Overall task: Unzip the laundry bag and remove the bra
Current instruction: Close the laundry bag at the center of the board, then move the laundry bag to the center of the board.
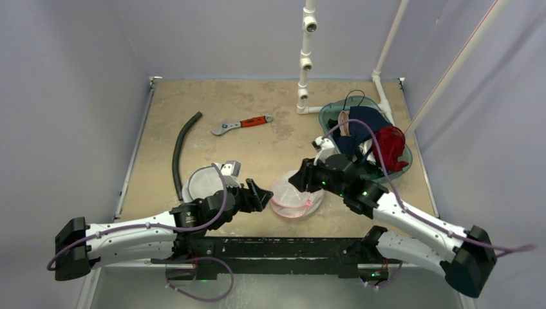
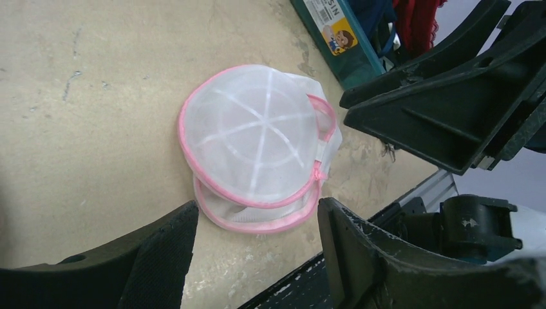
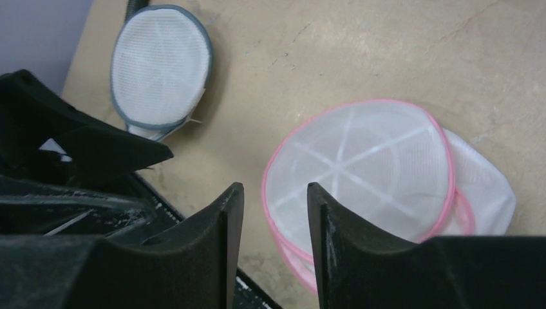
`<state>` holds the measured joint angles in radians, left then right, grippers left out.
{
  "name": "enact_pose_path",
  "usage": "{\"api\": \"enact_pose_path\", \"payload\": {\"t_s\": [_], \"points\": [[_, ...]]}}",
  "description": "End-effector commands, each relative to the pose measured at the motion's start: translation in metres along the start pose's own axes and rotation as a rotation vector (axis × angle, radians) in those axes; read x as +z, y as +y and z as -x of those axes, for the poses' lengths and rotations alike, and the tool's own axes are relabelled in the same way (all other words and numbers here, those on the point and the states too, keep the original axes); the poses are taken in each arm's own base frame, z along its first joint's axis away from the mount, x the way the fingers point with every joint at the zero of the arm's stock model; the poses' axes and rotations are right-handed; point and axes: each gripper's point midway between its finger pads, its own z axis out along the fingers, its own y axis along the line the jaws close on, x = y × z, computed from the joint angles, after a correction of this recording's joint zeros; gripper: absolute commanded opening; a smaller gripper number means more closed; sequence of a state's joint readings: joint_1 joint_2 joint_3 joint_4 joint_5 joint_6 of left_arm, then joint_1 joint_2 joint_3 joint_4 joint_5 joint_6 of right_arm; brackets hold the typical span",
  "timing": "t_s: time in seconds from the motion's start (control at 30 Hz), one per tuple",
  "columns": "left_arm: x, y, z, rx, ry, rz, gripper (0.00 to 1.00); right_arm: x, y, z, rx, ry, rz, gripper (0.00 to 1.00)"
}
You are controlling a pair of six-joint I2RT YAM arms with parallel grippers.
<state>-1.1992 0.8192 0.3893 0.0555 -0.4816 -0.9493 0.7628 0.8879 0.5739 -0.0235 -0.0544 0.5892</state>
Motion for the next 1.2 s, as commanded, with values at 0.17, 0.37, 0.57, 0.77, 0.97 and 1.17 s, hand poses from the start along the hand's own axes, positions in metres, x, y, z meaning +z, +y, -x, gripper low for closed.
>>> {"api": "enact_pose_path", "payload": {"t_s": [0.17, 0.37, 0.57, 0.77, 0.97, 1.17], "points": [[-0.015, 0.024, 0.012, 0.03, -0.045, 0.091, 0.66, 0.044, -0.016, 0.006, -0.114, -0.013, -0.204, 0.34], [-0.019, 0.033, 0.009, 0.021, -0.046, 0.094, 0.66, 0.044, -0.031, -0.027, -0.098, 0.05, -0.231, 0.33], [-0.022, 0.038, 0.009, 0.023, -0.055, 0.103, 0.66, 0.043, -0.047, -0.059, -0.04, 0.09, -0.243, 0.31], [-0.022, 0.041, 0.006, 0.022, -0.046, 0.11, 0.66, 0.037, -0.061, -0.075, 0.024, 0.081, -0.271, 0.29], [-0.021, 0.039, 0.005, 0.019, -0.04, 0.103, 0.65, 0.032, -0.069, -0.082, 0.062, 0.085, -0.308, 0.29], [-0.021, 0.04, 0.005, 0.023, -0.041, 0.106, 0.65, 0.014, -0.047, -0.048, 0.1, -0.01, -0.261, 0.46]]}}
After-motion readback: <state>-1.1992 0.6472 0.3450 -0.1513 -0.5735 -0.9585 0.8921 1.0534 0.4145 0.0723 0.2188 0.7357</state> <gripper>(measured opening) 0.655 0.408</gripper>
